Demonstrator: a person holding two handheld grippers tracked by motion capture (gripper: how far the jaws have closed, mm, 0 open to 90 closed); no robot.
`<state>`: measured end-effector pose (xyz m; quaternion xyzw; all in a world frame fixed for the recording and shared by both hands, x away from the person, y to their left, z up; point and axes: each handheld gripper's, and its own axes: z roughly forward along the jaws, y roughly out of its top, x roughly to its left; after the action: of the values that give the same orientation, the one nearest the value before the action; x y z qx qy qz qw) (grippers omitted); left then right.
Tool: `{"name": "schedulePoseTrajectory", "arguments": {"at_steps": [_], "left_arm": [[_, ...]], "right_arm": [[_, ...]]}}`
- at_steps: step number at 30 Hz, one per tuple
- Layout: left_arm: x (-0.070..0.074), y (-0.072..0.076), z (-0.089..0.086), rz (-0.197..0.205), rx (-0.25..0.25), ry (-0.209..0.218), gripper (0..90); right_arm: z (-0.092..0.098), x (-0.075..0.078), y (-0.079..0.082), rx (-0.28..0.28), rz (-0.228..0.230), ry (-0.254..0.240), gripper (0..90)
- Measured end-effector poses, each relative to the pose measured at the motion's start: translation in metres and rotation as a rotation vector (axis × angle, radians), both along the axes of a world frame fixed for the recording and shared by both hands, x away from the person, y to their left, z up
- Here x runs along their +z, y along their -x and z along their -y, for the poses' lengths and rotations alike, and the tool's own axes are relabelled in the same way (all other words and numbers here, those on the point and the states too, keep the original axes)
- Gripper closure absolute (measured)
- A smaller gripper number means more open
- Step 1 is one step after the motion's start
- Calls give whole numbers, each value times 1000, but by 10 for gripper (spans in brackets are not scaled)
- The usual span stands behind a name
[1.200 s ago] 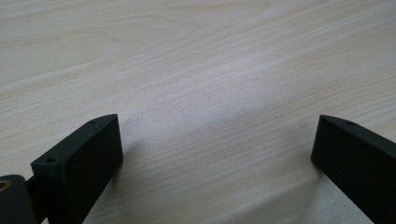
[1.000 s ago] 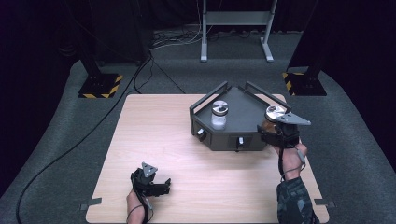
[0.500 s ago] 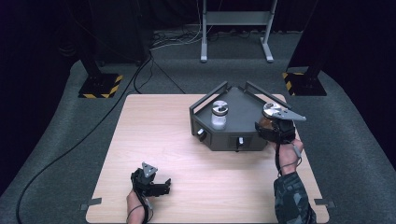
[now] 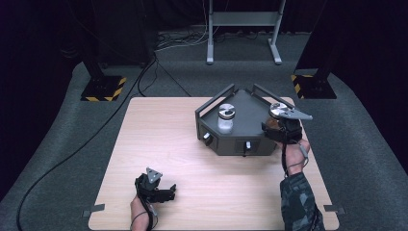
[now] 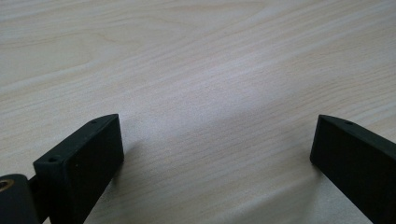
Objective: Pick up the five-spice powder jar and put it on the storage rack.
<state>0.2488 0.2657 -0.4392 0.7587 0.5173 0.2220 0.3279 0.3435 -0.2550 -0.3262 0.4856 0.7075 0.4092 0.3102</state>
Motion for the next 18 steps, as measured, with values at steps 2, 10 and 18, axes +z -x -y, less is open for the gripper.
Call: {"name": "schedulePoseTrajectory", "arguments": {"at_steps": [2,10,18], "left_arm": [[0,0,0,1,0,0,25],[0,0,0,1,-6,1,27],[0,0,0,2,-6,1,26]], "right_arm": [[0,-1,-2,-1,0,3,300],[-1,-2,-8,-8,-6,-1,299],[-4,-2,-14,-4,-9,-1,300]]}}
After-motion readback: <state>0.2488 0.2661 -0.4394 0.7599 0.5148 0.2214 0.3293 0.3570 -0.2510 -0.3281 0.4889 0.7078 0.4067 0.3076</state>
